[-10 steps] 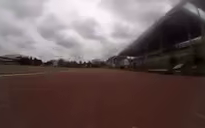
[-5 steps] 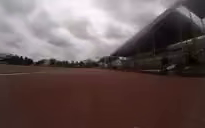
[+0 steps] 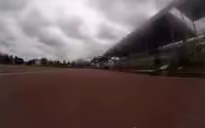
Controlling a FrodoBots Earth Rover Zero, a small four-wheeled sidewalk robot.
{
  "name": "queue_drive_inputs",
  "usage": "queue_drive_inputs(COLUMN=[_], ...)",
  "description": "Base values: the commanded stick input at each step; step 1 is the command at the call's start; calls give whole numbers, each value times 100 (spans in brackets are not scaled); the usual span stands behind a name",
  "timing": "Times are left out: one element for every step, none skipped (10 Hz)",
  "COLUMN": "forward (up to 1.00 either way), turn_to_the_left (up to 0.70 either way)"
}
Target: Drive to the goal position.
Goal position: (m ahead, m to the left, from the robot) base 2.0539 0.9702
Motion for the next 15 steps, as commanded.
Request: queue_drive_inputs(forward=[70,70,70,70,70,70,70,70,70,70,70,70,70,70,70], turn_to_the_left=[0,0,0,0,0,0,0,0,0,0,0,0,0,0,0])
